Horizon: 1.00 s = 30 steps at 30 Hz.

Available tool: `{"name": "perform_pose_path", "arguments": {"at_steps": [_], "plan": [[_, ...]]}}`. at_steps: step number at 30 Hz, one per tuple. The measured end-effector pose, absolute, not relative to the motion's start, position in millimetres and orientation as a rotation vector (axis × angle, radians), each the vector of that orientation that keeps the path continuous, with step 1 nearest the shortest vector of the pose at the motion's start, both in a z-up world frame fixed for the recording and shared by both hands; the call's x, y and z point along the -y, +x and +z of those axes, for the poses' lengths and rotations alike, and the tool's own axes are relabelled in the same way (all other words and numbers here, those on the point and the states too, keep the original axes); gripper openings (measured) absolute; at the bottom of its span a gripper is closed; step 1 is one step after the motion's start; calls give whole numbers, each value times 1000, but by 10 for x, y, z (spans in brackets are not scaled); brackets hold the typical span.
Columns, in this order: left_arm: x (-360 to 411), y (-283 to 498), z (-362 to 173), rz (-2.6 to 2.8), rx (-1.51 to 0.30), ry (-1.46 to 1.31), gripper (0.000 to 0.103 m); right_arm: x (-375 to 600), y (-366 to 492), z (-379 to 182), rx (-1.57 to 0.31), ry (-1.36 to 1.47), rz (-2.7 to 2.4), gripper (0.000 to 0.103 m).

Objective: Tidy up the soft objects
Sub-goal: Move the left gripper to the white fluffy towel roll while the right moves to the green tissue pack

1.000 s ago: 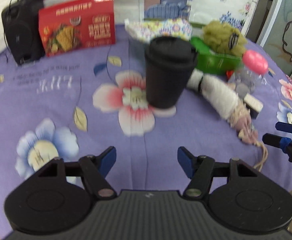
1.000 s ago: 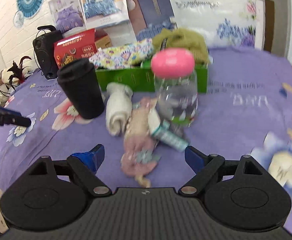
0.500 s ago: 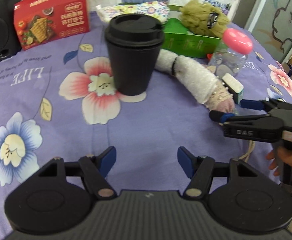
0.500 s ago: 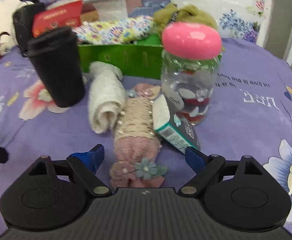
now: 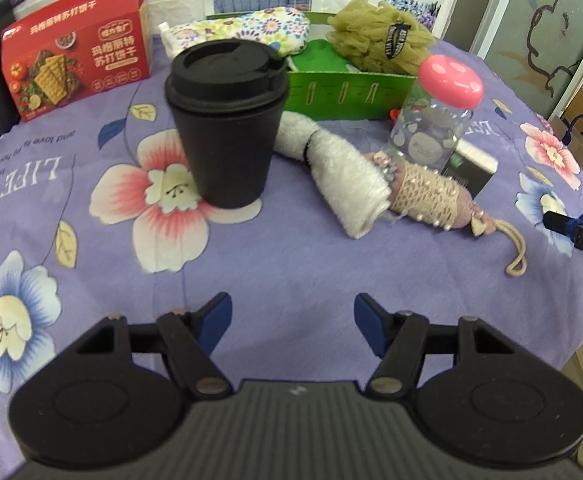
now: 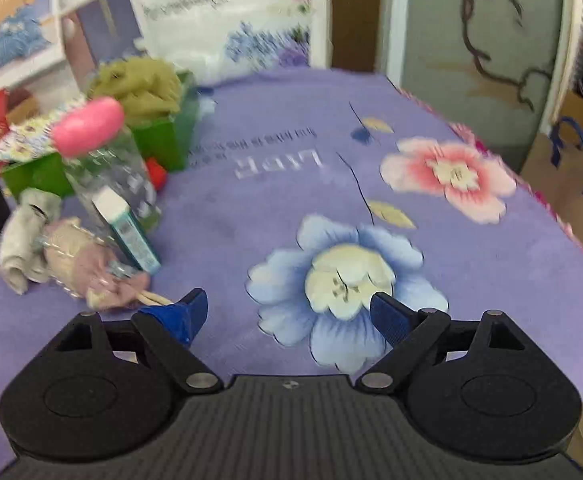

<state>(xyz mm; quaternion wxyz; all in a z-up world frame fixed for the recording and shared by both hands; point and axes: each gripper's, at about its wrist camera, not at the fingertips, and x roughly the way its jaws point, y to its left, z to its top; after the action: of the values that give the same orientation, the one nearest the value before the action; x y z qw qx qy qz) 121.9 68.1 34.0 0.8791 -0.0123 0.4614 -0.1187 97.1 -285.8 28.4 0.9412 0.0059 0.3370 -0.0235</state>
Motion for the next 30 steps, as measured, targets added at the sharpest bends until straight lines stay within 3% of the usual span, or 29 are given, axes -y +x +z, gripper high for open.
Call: {"name": "perform_pose_path", "arguments": {"at_steps": [11, 22, 24, 26, 30], "plan": [[-247, 1617, 504, -206, -865, -70, 66, 2207, 1229, 204, -709, 5, 181, 75], [-133, 2035, 135, -20, -912, -214, 66, 2424, 1222, 187, -708, 61, 198, 76], [-249, 2002, 74, 52, -933, -250, 60, 2444, 1215, 185, -708, 60, 204, 76], [-408, 1906, 40, 96, -954, -249, 69, 2468, 1202, 186, -705, 64, 202, 76], [-795, 1571, 30, 168, -984, -171, 72, 2521, 1216, 196, -696, 90, 209, 76]]}}
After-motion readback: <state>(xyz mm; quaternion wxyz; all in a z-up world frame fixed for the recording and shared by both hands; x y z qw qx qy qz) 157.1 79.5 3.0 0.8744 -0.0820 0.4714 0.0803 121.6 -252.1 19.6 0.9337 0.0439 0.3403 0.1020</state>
